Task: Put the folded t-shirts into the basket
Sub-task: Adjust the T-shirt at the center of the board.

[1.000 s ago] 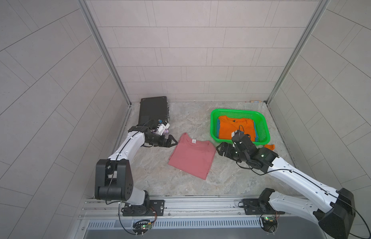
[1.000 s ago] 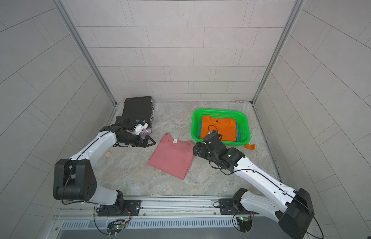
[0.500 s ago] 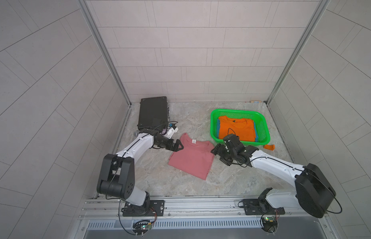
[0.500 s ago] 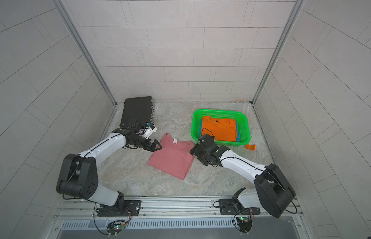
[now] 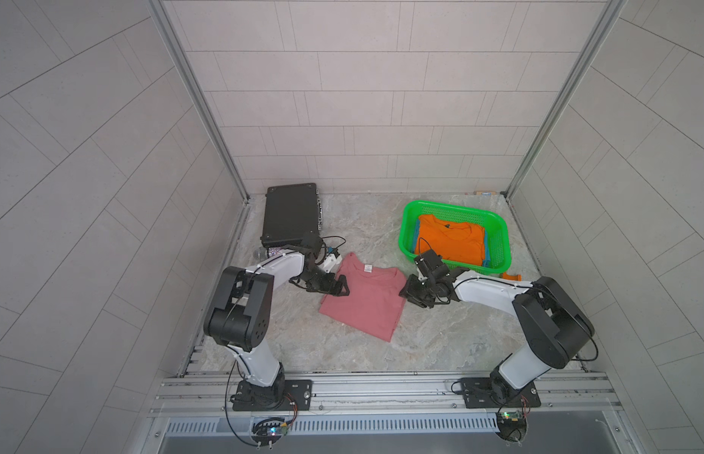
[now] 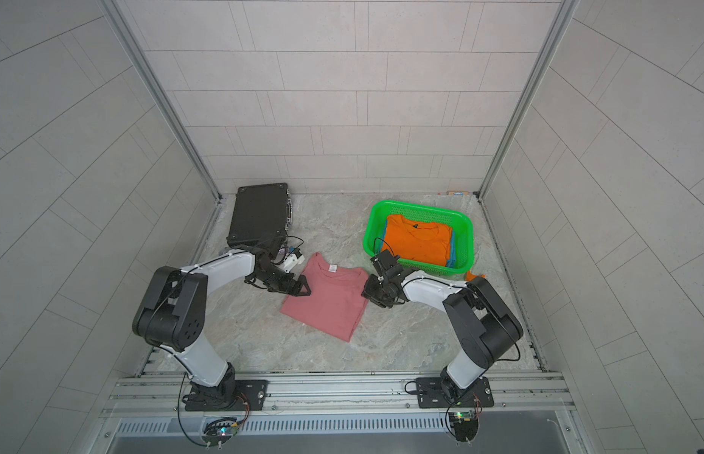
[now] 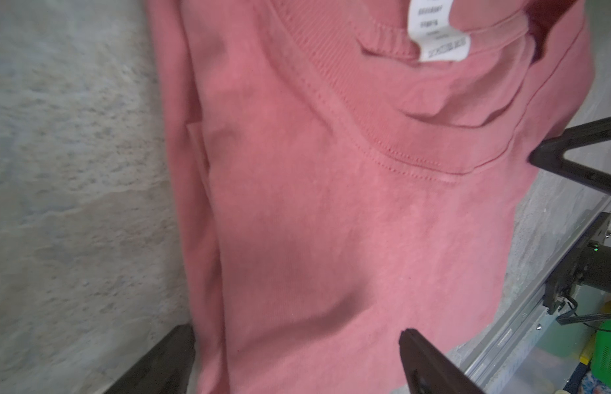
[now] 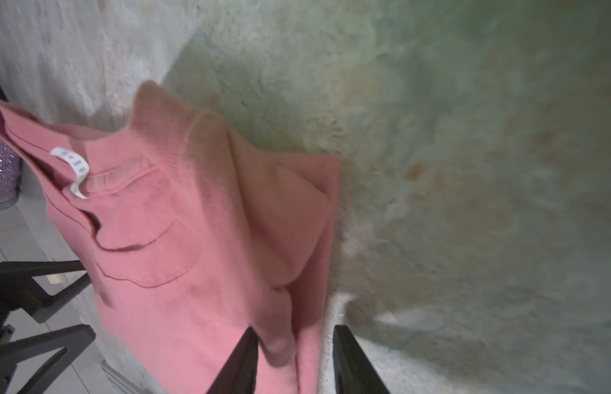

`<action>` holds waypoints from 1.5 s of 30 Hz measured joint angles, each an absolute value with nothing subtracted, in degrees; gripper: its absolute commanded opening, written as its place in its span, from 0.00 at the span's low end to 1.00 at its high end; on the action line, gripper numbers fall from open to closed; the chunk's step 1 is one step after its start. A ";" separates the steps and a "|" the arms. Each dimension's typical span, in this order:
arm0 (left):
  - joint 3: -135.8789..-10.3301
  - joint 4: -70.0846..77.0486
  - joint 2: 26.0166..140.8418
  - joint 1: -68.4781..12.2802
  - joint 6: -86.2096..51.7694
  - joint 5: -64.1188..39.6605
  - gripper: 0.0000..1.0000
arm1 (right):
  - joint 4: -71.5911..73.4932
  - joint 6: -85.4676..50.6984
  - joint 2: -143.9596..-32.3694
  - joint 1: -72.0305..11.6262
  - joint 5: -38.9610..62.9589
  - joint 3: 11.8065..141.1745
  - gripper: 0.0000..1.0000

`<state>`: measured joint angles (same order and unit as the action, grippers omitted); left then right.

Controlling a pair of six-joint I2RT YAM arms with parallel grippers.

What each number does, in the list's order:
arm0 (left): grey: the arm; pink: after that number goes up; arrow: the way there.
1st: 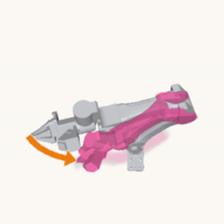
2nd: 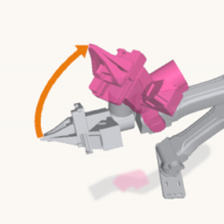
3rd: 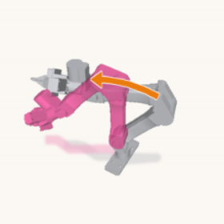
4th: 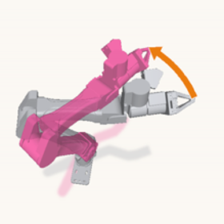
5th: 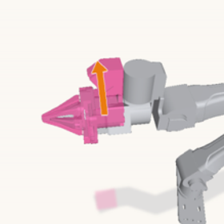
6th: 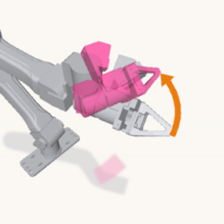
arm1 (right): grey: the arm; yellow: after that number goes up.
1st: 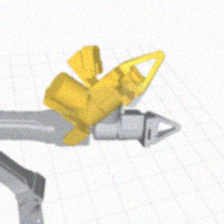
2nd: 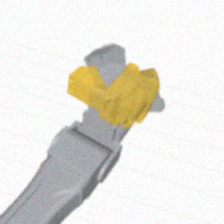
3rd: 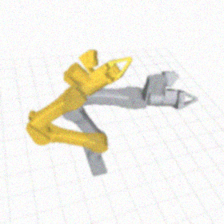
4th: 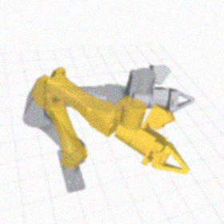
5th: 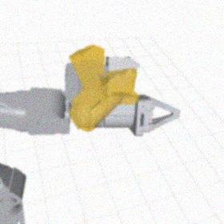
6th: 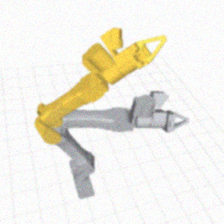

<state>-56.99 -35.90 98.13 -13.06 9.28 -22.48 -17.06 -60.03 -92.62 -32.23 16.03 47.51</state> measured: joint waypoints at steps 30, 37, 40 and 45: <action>-53.21 -59.59 88.68 -20.91 38.24 -22.28 0.95 | -26.48 -36.69 -99.98 -32.99 13.32 57.41 0.16; -53.10 -59.44 86.65 -14.04 37.52 -21.65 0.97 | -26.30 -34.85 -101.36 -34.15 15.29 59.44 0.38; -53.69 -55.96 85.30 -12.38 32.38 -22.72 0.97 | -26.50 -34.72 -100.73 -34.28 15.79 59.48 0.46; -54.70 -48.14 84.01 -12.29 20.64 -26.85 0.96 | -30.52 -34.70 -97.67 -34.28 15.51 60.29 0.58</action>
<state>-54.70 -48.14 84.01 -12.29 20.64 -26.85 -30.52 -34.70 -97.67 -34.28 15.51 60.29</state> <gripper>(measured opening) 0.963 0.549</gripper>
